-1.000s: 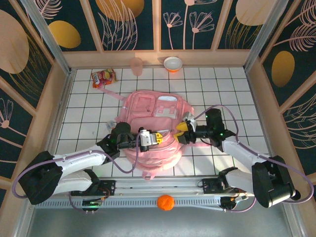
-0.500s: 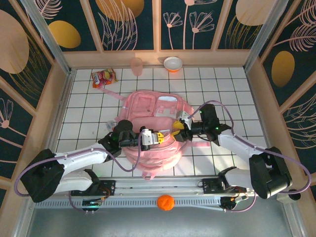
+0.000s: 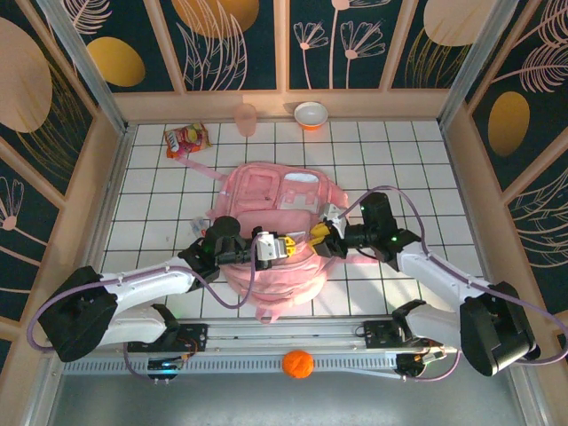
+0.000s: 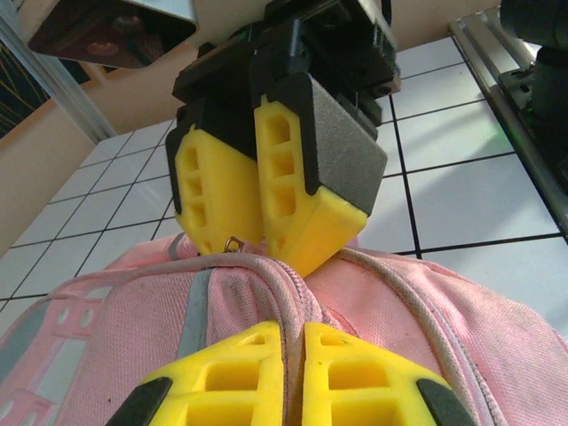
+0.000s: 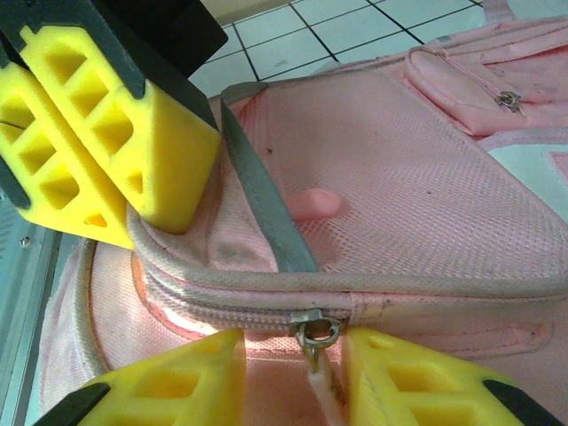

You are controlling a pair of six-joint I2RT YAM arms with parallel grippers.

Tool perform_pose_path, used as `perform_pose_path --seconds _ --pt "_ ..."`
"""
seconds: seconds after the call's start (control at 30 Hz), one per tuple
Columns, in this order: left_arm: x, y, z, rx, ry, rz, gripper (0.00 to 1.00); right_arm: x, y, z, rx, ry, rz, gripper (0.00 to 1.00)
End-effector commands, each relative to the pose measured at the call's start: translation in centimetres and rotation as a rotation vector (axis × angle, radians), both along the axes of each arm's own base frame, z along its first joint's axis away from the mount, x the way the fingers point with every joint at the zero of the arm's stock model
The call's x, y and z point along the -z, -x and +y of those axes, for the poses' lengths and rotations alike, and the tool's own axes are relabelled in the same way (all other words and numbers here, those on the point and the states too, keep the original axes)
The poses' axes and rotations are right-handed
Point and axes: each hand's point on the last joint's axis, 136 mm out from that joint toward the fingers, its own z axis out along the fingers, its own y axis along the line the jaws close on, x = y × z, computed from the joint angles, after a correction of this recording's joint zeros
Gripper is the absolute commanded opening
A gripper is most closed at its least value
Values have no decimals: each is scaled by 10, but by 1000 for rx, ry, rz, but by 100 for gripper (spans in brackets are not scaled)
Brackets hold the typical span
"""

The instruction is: Pack books, pencil case, and school supplies into a backpack

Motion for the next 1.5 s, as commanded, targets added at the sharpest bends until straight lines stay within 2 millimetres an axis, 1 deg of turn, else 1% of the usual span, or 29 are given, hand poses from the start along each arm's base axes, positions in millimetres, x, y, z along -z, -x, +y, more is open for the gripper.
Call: perform_pose_path --seconds 0.0,0.13,0.3,0.47,0.57,0.6,0.67,0.8,0.83,0.9,0.97,1.0,1.03,1.07,1.13,1.27,1.4,1.47 --pt "-42 -18 -6 -46 96 -128 0 -9 12 4 -37 -40 19 27" --pt "-44 -20 -6 -57 95 -134 0 -6 8 1 9 -31 35 12" --pt "-47 -28 -6 -100 101 -117 0 -13 4 1 52 -52 57 0" --pt "-56 -47 -7 -196 142 -68 0 -23 6 7 80 -86 105 0" --pt "-60 -59 -11 -243 162 -36 0 -24 1 9 144 -98 166 0" --pt "-60 -63 -12 -257 165 -27 0 -24 5 13 140 -100 190 0" --pt "-59 -70 -13 -289 172 -14 0 -28 7 15 163 -120 252 0" --pt "-54 -90 -10 -392 178 11 0 -38 2 15 247 -192 382 0" --pt "-53 -93 -11 -405 180 22 6 -38 0 15 271 -200 406 0" --pt "-54 -95 -11 -423 199 65 22 -32 -6 10 344 -190 440 0" --pt "-58 -96 -6 -457 237 112 42 -27 -13 4 411 -175 454 0" --pt "-57 -98 -1 -488 248 140 50 -25 -15 1 438 -171 456 0" --pt "-56 -100 6 -526 252 158 56 -24 -18 -2 472 -170 463 0" --pt "-51 -100 10 -540 230 159 60 -23 -21 -4 502 -168 474 0" --pt "-39 -93 21 -538 178 143 68 -21 -27 -9 542 -158 508 0" --pt "-19 -71 39 -480 71 115 70 -17 -31 -9 566 -115 561 0" --pt "-3 -62 54 -482 -15 63 70 -18 -30 -7 554 -99 583 0" --pt "4 -59 56 -463 -60 36 70 -20 -29 -5 543 -98 587 0"
